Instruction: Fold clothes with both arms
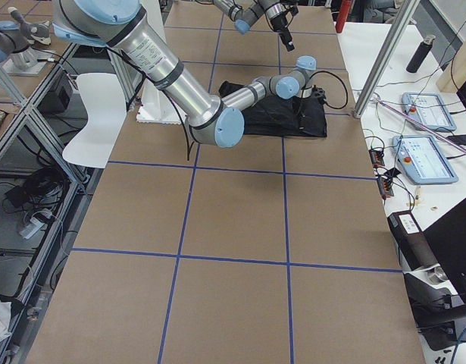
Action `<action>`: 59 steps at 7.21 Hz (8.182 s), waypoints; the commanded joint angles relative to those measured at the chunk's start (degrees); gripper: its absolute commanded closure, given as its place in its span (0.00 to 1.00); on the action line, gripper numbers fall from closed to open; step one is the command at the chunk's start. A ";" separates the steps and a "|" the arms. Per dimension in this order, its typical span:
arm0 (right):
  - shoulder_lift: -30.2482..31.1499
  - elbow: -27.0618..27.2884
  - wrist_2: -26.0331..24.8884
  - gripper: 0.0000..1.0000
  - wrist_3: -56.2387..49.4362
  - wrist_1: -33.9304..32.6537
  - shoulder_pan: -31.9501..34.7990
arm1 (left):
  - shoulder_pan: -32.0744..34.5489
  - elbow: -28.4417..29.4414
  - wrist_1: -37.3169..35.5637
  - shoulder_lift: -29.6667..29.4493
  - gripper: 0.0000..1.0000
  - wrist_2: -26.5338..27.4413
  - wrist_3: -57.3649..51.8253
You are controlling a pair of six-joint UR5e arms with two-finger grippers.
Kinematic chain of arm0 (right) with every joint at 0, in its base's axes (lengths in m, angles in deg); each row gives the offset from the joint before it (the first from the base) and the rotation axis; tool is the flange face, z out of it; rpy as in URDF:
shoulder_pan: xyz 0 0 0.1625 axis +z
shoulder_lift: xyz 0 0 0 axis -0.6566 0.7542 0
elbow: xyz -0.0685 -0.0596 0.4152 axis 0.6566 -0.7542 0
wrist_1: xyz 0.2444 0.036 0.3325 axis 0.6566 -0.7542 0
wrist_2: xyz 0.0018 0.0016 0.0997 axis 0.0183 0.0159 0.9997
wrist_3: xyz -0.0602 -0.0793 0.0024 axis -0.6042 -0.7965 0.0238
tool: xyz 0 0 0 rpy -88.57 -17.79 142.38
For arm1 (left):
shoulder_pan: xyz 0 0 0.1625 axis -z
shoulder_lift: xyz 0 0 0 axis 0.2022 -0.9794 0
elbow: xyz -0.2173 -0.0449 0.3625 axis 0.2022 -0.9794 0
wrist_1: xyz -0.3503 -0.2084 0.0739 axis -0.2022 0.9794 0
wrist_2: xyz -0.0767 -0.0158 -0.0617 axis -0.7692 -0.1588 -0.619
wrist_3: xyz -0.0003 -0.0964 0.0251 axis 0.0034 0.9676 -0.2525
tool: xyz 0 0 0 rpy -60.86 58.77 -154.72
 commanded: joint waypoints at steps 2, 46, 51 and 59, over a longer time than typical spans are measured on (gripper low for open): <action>-0.10 -1.47 -0.83 0.05 0.18 -0.11 -1.28 | 0.00 0.00 0.00 -0.07 0.00 0.00 0.00; 5.09 20.85 4.53 0.03 -3.34 -24.02 -2.52 | 0.00 -5.26 -7.51 0.80 0.00 0.26 -1.14; 5.09 21.46 -4.52 0.02 2.09 -29.44 -11.91 | -0.44 -10.37 -15.73 2.38 0.00 0.00 -1.49; 6.14 20.76 -9.36 0.02 4.13 -31.75 -16.23 | -0.70 -10.46 -15.64 2.12 0.00 -0.35 -1.49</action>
